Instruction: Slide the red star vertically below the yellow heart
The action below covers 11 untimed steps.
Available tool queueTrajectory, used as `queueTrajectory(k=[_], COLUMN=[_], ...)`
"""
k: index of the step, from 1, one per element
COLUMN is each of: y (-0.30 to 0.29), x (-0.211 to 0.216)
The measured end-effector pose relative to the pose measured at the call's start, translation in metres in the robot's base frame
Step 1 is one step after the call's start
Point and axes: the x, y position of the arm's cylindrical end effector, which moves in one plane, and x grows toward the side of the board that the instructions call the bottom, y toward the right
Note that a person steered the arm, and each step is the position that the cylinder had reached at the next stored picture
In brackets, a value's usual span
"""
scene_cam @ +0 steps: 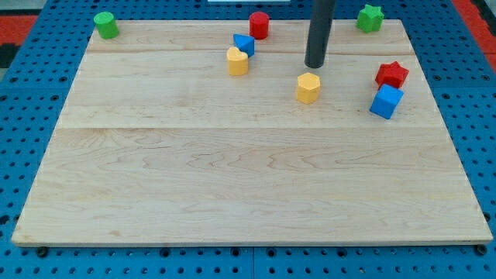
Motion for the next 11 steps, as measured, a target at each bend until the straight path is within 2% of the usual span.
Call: queueTrajectory(k=[4,5,7,10,11], y=[0.123,0.141,0.141,0.05,0.056], x=[-0.011,0.002,0.041,0.043,0.043])
